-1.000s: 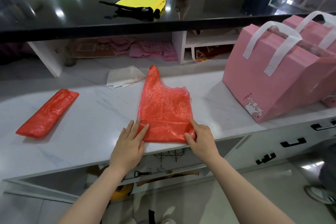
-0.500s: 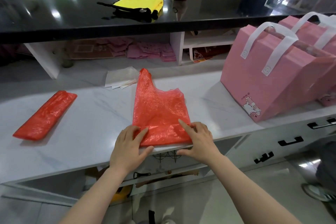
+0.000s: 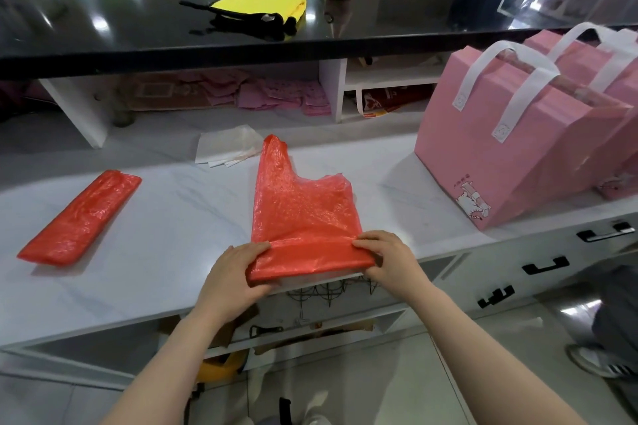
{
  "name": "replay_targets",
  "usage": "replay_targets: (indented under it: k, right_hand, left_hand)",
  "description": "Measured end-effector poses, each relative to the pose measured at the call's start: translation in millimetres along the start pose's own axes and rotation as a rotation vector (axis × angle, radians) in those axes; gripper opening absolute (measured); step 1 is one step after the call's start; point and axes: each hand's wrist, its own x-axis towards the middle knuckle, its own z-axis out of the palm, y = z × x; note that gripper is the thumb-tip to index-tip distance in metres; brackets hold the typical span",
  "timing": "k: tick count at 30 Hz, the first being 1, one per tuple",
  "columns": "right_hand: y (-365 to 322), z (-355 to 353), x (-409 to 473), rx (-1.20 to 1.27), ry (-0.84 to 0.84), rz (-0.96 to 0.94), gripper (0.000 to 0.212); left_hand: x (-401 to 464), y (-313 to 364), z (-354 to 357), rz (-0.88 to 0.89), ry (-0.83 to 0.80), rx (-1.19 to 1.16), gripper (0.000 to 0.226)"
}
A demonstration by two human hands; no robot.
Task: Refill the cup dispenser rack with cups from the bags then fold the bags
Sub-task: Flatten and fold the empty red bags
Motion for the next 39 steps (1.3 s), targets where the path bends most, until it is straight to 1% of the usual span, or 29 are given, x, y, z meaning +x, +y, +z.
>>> replay_targets:
  k: [3, 4, 6, 7, 9, 10, 12, 14, 17, 20, 21, 23, 24, 26, 29, 30, 31, 32, 34, 36, 37, 39]
  right_hand:
    - [-6, 1, 0, 0.069, 0.030, 0.063, 0.046]
    - [-8, 2, 0, 0.093, 0.051, 0.085, 0.040]
    - [-10, 5, 2, 0.114, 0.100, 0.133, 0.013]
    - [-11, 5, 3, 0.110, 0.111, 0.152, 0.014]
    - [-8, 10, 3, 0.073, 0.110, 0.168, 0.034]
    - [-6, 11, 3, 0.052, 0.120, 0.161, 0.039]
    - [-7, 14, 2, 0.035, 0.141, 0.147, 0.040]
    - [-8, 15, 2, 0.049, 0.164, 0.141, 0.036]
    - [-11, 17, 2, 0.073, 0.181, 0.135, 0.031]
    - [-12, 15, 1, 0.061, 0.212, 0.097, 0.022]
    - [-12, 16, 1, 0.034, 0.205, 0.072, 0.028]
    - [-11, 18, -1, -0.030, 0.175, -0.003, 0.055]
    - [-10, 20, -2, -0.083, 0.176, -0.039, 0.058]
    - [-9, 24, -4, -0.178, 0.164, -0.083, 0.052]
    - [-4, 25, -5, -0.213, 0.069, -0.052, 0.045]
    - [-1, 24, -5, -0.222, 0.018, -0.040, 0.049]
    - [1, 24, -6, -0.251, -0.035, -0.038, 0.058]
    - [2, 23, -6, -0.280, -0.076, -0.043, 0.068]
    - [3, 22, -5, -0.310, -0.100, -0.072, 0.081]
    - [4, 21, -5, -0.276, -0.055, -0.101, 0.082]
    - [4, 20, -4, -0.227, -0.019, -0.106, 0.079]
    - [4, 16, -4, -0.091, 0.036, -0.076, 0.072]
  left_hand:
    - [0, -2, -1, -0.086, 0.057, -0.169, 0.057]
    - [1, -3, -1, -0.108, 0.087, -0.218, 0.051]
    - [3, -2, -2, -0.144, 0.163, -0.308, 0.037]
    - [4, -1, -2, -0.165, 0.196, -0.346, 0.031]
    - [5, 0, 0, -0.217, 0.234, -0.392, 0.029]
    - [6, 0, 1, -0.236, 0.247, -0.400, 0.031]
    - [8, 0, 4, -0.245, 0.275, -0.402, 0.035]
    - [9, 1, 7, -0.246, 0.295, -0.391, 0.042]
    - [10, 2, 11, -0.236, 0.294, -0.349, 0.056]
    - [10, 4, 12, -0.127, 0.248, -0.220, 0.062]
    - [10, 4, 13, -0.072, 0.231, -0.129, 0.062]
    - [7, 4, 14, 0.015, 0.210, 0.093, 0.058]
    - [6, 4, 16, 0.025, 0.211, 0.160, 0.055]
    - [5, 2, 18, -0.013, 0.216, 0.188, 0.052]
    - [7, 0, 20, -0.064, 0.152, 0.241, 0.049]
    - [7, 0, 20, -0.062, 0.124, 0.261, 0.049]
    - [8, 0, 20, -0.051, 0.102, 0.276, 0.049]
    - [8, 0, 20, -0.038, 0.081, 0.293, 0.052]
    - [8, 0, 18, -0.005, 0.030, 0.332, 0.070]
    - [7, 0, 15, 0.031, -0.017, 0.372, 0.087]
    - [7, -1, 14, 0.043, -0.029, 0.376, 0.092]
    - [5, -2, 10, 0.054, -0.033, 0.316, 0.094]
